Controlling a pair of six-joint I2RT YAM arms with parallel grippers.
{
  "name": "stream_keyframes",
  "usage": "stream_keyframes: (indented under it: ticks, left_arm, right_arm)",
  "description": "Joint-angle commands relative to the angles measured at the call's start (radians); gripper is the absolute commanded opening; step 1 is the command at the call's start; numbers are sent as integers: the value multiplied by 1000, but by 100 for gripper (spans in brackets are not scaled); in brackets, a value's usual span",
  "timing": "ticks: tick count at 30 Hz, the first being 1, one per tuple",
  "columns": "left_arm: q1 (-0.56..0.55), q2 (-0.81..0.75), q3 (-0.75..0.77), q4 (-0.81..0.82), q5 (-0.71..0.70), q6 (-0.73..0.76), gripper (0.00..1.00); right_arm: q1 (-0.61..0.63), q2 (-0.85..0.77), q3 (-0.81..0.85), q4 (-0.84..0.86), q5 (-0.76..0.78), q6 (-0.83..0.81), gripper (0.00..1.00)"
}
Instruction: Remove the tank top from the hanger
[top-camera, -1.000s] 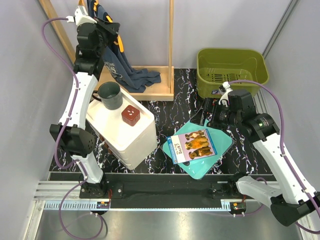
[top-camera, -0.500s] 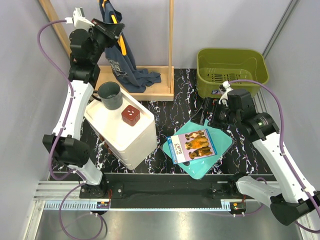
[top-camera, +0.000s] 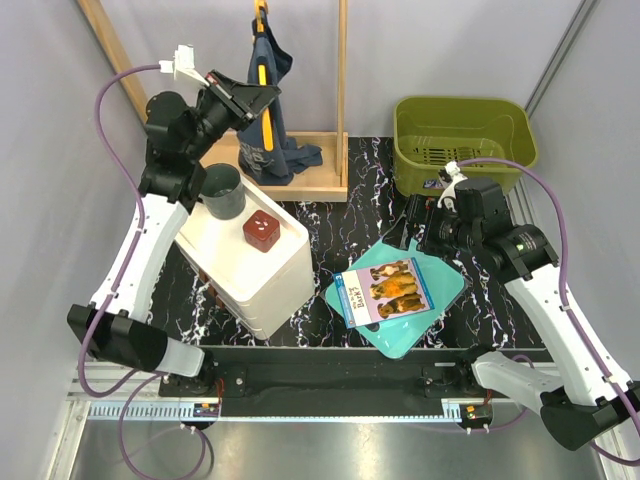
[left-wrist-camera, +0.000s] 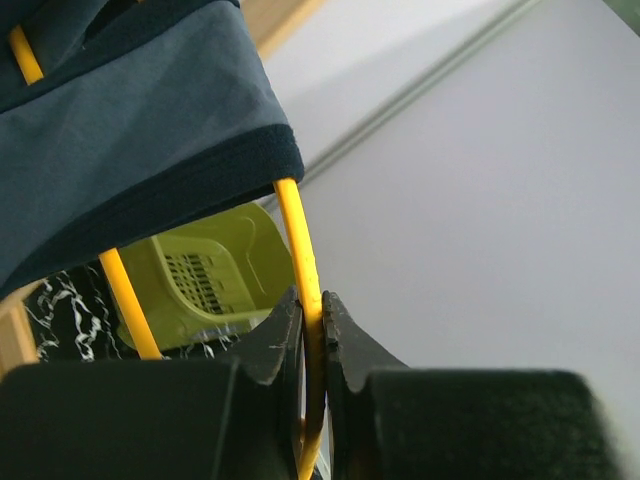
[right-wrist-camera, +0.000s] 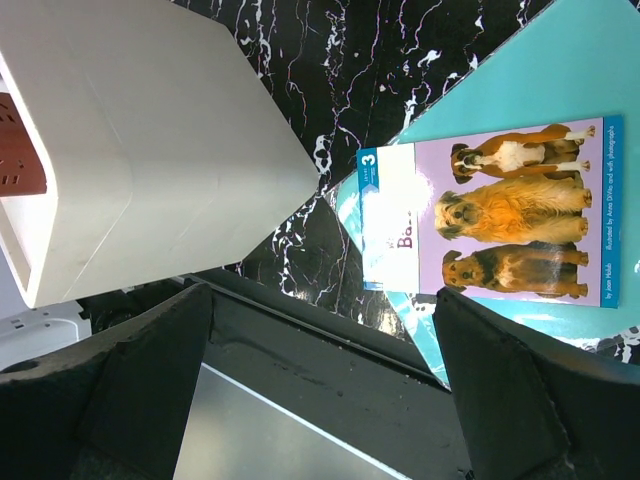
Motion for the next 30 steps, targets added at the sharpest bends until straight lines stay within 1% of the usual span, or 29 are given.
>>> stream_keyframes:
  ticks: [1, 9, 15, 17, 18, 19, 20, 21, 22, 23, 27, 29, 30]
  left_arm:
    - [-32, -90, -17, 85, 89, 2, 0]
    - [-65, -202, -88, 4, 191, 8, 0]
    - [-106, -268, -163, -18, 244, 0, 0]
    - [-117, -276, -181, -19, 255, -4, 0]
    - [-126, -282, -192, -19, 264, -9, 0]
    - [-128, -283, -207, -21, 269, -13, 0]
    - [-132, -285, -212, -21, 281, -21, 0]
    - [-135, -289, -215, -21, 286, -23, 0]
    - [-137, -291, -221, -22, 290, -24, 0]
    - [-138, -294, -221, -30, 301, -29, 0]
    - [-143, -305, -226, -56, 324, -26, 0]
    - [-141, -315, -235, -77, 329, -21, 0]
    - [-143, -320, -237, -80, 329, -21, 0]
  right_arm:
    - [2, -7, 53, 2, 8, -33, 100]
    - [2, 34, 145, -25, -6, -87, 100]
    - [1, 108, 276, -12, -30, -134, 98]
    - [2, 148, 352, 19, -49, -153, 96]
    - [2, 200, 387, 22, -58, -162, 95]
    - [1, 233, 471, 30, -66, -166, 95]
    - [2, 301, 521, 31, -76, -173, 93]
    - [2, 333, 568, 33, -86, -182, 93]
    - [2, 364, 657, 42, -90, -188, 92]
    - [2, 419, 699, 45, -104, -193, 91]
    - [2, 536, 904, 60, -126, -238, 90]
    - [2, 595, 960, 62, -132, -252, 88]
    - [1, 611, 1004, 62, -138, -249, 84]
